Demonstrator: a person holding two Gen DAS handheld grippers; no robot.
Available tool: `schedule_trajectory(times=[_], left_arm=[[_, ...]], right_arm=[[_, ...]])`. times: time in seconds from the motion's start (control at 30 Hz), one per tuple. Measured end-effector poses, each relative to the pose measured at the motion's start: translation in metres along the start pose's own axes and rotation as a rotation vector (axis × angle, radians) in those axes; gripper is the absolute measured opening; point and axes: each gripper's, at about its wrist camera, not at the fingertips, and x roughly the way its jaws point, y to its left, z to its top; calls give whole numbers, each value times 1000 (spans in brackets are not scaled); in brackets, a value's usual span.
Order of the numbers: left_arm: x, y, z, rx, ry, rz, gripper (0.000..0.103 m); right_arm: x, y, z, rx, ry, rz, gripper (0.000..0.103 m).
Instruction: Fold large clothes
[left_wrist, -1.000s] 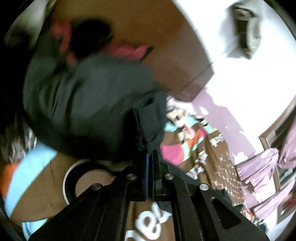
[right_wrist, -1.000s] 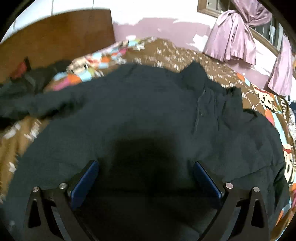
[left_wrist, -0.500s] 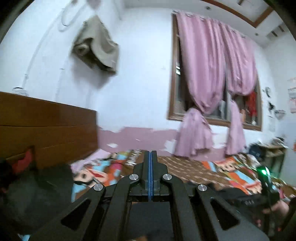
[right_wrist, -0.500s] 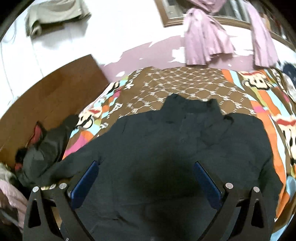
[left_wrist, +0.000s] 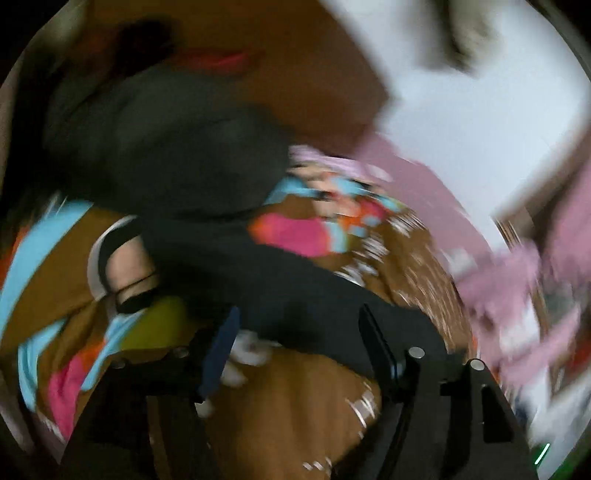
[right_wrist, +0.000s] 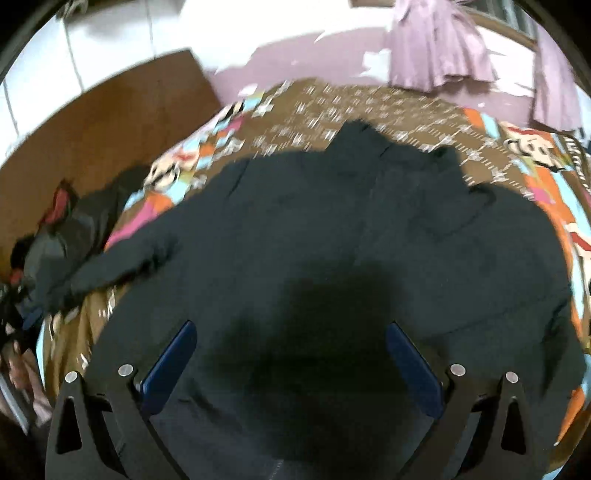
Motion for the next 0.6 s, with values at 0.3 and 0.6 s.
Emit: schedule_trajectory(times=[0.3, 0.6], left_arm=[[70, 102, 40, -375, 40, 93, 61], [82, 78, 48, -226, -41, -9, 6]], right_arm=[[49, 44, -28, -225, 81, -49, 103], [59, 41, -35, -231, 85, -24, 103]])
